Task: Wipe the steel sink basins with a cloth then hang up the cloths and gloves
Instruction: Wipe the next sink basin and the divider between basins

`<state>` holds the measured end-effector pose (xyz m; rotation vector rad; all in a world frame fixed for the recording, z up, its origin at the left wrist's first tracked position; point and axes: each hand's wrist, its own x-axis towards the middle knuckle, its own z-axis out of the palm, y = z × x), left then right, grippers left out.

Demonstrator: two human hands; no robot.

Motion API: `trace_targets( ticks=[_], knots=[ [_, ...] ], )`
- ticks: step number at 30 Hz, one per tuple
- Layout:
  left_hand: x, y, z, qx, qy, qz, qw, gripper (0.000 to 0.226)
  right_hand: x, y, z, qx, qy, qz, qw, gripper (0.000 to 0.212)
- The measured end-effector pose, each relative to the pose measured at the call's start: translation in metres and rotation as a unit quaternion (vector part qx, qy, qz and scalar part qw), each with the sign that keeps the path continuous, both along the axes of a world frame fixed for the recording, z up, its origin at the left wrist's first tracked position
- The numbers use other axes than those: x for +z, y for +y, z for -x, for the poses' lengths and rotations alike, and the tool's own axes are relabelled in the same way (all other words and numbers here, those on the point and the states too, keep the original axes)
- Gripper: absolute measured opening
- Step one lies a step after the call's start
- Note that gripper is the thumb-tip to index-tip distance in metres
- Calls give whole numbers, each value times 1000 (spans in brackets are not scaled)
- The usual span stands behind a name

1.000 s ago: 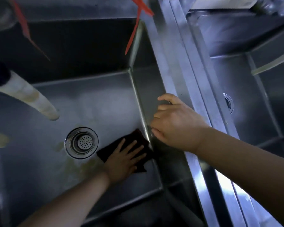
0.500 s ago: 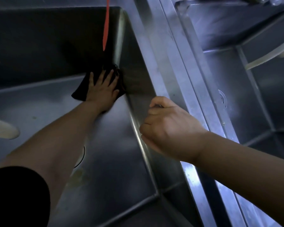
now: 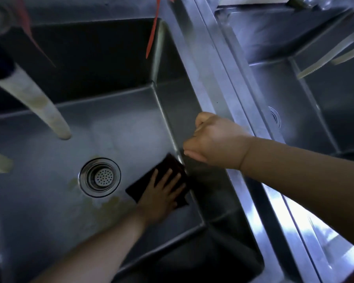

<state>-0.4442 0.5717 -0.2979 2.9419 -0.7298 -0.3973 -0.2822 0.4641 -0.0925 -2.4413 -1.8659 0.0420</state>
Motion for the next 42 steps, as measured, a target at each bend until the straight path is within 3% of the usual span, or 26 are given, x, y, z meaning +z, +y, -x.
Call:
trace_targets(
  ticks=[4, 10, 16, 22, 29, 33, 42],
  knots=[
    [9, -10, 66, -140, 32, 12, 990, 57, 6, 1, 12, -32, 18, 5, 999, 28],
    [7, 22, 57, -216, 7, 23, 976, 51, -4, -15, 41, -32, 26, 11, 999, 30],
    [-7, 56, 0, -103, -42, 38, 993, 49, -5, -15, 39, 0, 13, 18, 1000, 34],
    [-20, 104, -101, 75, -15, 12, 997, 57, -7, -18, 39, 23, -2, 26, 999, 33],
    [-32, 142, -164, 164, 1, -32, 986, 61, -11, -21, 39, 10, 2, 35, 999, 28],
    [-28, 130, -133, 156, -25, -25, 987, 60, -10, -18, 40, -5, 10, 36, 999, 26],
    [-2, 79, 46, -7, 20, -10, 1000, 57, -6, -14, 42, -14, 4, 8, 1000, 30]
  ],
)
